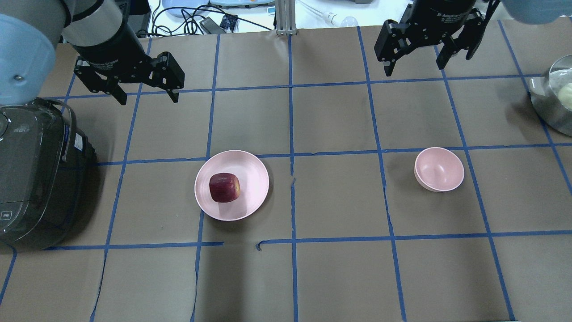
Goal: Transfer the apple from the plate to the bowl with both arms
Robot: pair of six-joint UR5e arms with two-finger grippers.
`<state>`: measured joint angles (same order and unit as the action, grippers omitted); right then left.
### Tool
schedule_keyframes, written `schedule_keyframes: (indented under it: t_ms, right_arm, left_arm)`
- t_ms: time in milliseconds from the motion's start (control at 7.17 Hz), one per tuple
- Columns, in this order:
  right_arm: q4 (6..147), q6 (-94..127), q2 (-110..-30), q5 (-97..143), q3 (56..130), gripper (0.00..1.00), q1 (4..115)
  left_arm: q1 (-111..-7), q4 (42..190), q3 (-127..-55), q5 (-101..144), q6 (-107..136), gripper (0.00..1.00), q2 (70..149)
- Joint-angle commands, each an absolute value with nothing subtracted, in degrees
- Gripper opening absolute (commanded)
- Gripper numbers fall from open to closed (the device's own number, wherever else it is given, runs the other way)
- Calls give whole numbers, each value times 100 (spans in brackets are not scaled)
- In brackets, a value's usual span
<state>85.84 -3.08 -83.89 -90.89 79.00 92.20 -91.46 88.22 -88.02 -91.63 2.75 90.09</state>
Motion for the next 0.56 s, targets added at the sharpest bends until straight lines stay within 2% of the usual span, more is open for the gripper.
schedule_keyframes:
  t_ms: [0, 140, 419]
  right_arm:
    - [8587, -325, -8367, -9088, 7945, 100, 9220]
    - [8596, -325, -8324, -9036, 8076, 100, 9220]
    - [9852, -325, -8105, -9017, 9152, 100, 9220]
  left_arm:
    - [-9140, 8833, -8789, -8930, 255, 100, 9009]
    - [-9132, 8937, -8763, -8930, 255, 100, 9009]
    - [-9141, 8956, -8763, -8947, 255, 100, 9000]
